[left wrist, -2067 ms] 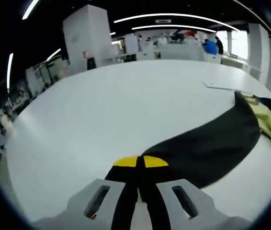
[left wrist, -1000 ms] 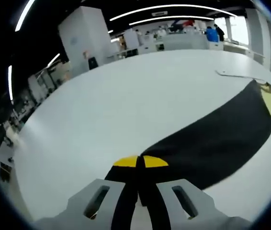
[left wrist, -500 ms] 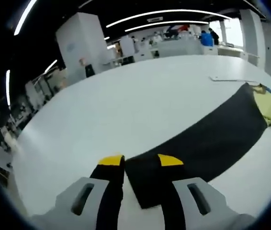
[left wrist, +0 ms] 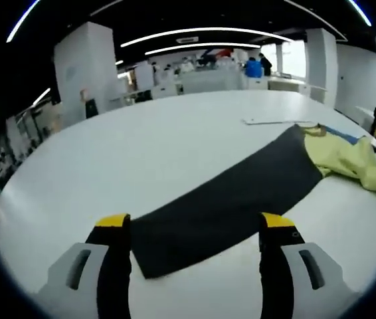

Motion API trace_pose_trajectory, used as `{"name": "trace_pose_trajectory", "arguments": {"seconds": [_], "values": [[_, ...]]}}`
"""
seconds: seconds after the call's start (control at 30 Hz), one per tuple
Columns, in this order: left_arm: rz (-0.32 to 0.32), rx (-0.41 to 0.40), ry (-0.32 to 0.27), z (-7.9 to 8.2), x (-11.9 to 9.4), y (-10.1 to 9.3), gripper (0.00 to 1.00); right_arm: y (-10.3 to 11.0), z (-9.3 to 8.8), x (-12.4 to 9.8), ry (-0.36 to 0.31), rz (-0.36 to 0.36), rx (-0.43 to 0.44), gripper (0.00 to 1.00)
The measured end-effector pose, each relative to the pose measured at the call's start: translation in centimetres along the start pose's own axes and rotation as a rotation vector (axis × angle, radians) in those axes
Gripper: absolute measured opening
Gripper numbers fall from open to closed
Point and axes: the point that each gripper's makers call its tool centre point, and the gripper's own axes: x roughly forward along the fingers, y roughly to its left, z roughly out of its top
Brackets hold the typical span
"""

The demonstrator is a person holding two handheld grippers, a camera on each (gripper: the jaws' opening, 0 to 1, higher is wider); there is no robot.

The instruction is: Fold the garment on the visible template until the final outline fits inside the template.

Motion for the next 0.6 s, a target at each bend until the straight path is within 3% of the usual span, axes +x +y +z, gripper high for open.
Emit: {"name": "trace_pose_trajectory", "arguments": {"seconds": [0.33, 0.6], "values": [[-0.136, 0.034, -0.051, 0.8, -2.2, -3.8, 0.99, 2.7, -2.5, 0.5, 0.031, 0.040, -0.040, 0.43], [-0.235, 0.120, -0.061, 0.8, -3.6, -6.9, 0.99, 4.0, -4.2, 1.2, 0.045, 0.058, -0.061, 0.37]]}}
